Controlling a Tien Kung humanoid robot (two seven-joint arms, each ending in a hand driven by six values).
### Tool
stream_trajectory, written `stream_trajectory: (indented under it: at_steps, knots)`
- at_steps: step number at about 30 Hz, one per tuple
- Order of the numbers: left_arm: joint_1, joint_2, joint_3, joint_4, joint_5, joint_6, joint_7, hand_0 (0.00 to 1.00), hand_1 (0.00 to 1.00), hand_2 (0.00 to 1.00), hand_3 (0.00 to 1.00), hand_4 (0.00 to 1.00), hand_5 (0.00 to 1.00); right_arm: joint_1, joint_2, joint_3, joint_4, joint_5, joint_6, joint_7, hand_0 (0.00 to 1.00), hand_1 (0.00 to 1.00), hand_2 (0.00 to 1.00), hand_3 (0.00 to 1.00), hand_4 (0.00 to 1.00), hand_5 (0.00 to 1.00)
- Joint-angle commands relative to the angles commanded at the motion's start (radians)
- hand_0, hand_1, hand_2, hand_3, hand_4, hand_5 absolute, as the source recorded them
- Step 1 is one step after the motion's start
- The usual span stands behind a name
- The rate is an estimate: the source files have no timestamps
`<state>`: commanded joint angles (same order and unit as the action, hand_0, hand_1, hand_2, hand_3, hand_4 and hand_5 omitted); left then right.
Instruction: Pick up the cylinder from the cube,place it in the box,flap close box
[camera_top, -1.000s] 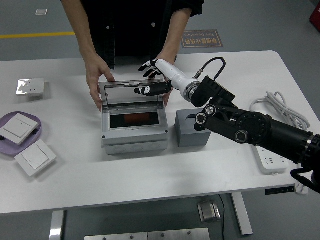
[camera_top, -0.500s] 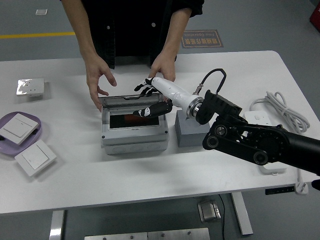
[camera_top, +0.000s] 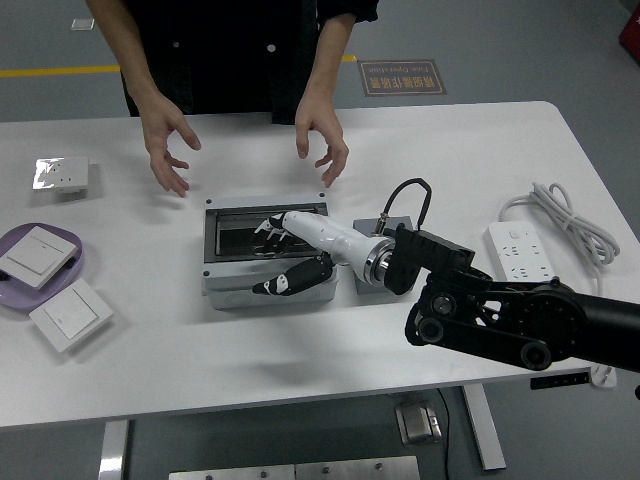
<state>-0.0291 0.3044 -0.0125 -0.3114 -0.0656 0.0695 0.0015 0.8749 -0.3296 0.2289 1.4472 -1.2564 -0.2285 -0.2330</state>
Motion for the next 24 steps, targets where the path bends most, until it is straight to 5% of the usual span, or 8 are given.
stream_trajectory:
  at_steps: [6, 15, 24]
  knots:
    - [0.005, -0.001, 0.002, 0.001, -0.007, 0.000, -0.001, 0.613, 0.629, 0.614, 0.642, 0.729, 0.306, -0.056, -0.037, 0.101, 0.041, 0.014, -0.045, 0.028, 0.741, 0.673, 0.695, 0.799, 0.863, 0.419]
    - [0.021, -0.002, -0.013, 0.004, -0.004, 0.000, 0.007, 0.613, 0.629, 0.613, 0.641, 0.730, 0.304, -0.248, -0.079, 0.362, 0.192, -0.013, -0.107, 0.109, 0.720, 0.661, 0.679, 0.768, 0.847, 0.420]
    - [0.021, -0.001, 0.001, 0.002, -0.016, -0.001, -0.002, 0.613, 0.629, 0.613, 0.641, 0.729, 0.302, -0.440, -0.049, 0.608, 0.146, 0.025, -0.120, 0.242, 0.716, 0.660, 0.673, 0.738, 0.828, 0.426]
